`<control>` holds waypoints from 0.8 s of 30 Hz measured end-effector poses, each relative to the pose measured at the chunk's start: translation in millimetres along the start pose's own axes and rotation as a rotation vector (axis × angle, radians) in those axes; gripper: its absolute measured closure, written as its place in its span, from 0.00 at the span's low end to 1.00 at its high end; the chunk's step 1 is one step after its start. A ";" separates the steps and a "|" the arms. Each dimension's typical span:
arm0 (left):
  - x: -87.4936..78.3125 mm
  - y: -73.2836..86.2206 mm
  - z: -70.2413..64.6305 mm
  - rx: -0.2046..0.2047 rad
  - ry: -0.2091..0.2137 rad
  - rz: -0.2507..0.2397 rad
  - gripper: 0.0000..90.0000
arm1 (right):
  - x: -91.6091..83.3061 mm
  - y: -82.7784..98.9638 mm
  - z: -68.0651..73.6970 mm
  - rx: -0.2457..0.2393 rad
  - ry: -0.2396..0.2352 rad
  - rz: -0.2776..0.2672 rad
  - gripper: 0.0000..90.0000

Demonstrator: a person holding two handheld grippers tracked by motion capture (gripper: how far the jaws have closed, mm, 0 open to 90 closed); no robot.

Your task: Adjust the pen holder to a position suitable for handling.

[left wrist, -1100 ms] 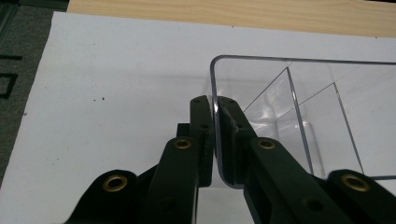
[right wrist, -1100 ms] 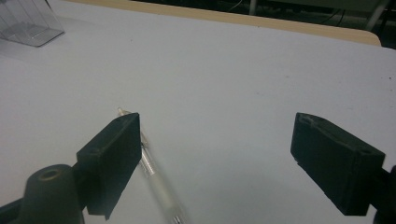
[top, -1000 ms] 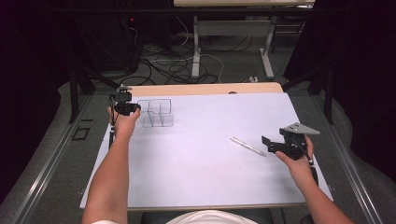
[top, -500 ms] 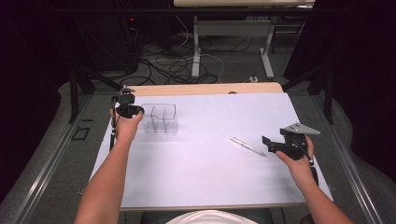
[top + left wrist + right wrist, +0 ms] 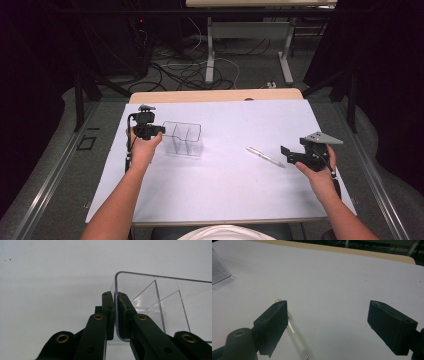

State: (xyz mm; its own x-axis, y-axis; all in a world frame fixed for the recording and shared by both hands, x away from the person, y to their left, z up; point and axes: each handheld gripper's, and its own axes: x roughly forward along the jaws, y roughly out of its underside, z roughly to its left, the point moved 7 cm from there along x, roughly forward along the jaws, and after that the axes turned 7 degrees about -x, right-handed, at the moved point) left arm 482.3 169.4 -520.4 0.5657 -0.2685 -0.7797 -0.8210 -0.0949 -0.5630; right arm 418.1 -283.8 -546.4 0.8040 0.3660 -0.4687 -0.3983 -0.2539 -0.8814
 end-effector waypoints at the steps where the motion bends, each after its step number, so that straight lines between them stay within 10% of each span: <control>1: -1.6 6.1 -3.3 0.004 0.005 0.000 0.96 | -0.1 0.1 0.4 0.003 -0.001 0.000 0.18; 24: -16.4 55.6 -37.3 0.056 0.105 0.036 0.94 | 2.3 2.1 1.6 -0.005 -0.015 0.016 0.19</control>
State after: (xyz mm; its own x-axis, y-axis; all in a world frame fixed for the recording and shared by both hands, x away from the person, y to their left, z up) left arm 424.5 132.7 -528.8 0.5222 -0.3695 -0.7686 -0.8334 -0.0303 -0.5518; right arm 418.4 -282.0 -549.3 0.7911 0.3748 -0.4833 -0.4085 -0.2643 -0.8737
